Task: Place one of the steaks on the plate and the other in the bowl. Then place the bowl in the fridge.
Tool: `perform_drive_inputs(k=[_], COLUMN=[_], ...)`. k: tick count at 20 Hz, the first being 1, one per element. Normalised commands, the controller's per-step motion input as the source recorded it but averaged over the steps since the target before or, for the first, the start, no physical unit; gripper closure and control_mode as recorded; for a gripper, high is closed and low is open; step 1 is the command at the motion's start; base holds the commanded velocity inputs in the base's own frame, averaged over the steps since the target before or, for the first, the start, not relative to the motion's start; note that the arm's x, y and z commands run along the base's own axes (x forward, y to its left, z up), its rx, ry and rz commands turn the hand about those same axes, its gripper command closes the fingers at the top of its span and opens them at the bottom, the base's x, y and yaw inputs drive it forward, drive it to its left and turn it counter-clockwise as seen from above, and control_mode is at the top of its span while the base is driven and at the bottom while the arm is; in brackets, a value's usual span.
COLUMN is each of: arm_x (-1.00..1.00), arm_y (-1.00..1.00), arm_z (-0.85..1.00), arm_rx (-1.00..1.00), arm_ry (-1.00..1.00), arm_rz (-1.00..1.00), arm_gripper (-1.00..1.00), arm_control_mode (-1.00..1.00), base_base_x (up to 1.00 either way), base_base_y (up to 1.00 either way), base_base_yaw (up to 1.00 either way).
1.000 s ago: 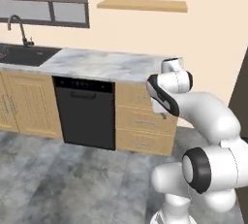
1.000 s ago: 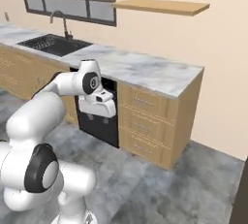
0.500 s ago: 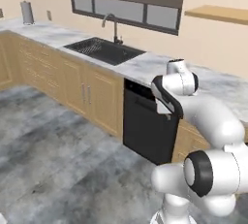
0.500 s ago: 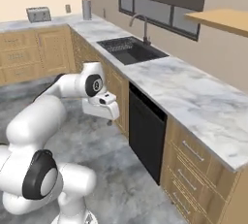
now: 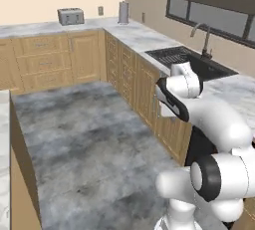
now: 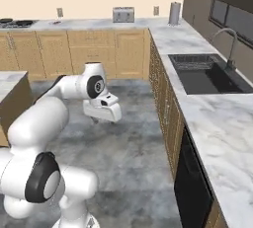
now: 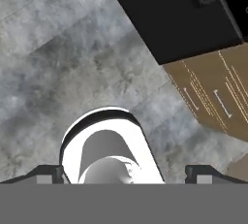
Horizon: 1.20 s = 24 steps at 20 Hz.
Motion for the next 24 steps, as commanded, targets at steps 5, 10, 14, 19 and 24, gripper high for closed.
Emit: perform_drive_inputs(k=[5,10,14,19,24], arm_x=[0.0,0.0,0.0,0.0,0.0], arm_y=[0.0,0.0,0.0,0.0,0.0], arm_z=[0.0,0.0,0.0,0.0,0.0], arm_rx=[0.0,0.0,0.0,0.0,0.0], arm_ry=[0.0,0.0,0.0,0.0,0.0], arm_rz=[0.0,0.0,0.0,0.0,0.0], arm_gripper=[-1.0,-1.0,-1.0,-1.0,-1.0], arm_control_mode=[1.0,1.0,1.0,1.0,1.0], base_base_x=[1.0,1.0,1.0,1.0,1.0], base_base_y=[-0.02,0.0,-0.24,-0.33,-0.16], base_base_yaw=[0.71,0.66,0.42,0.04,0.0])
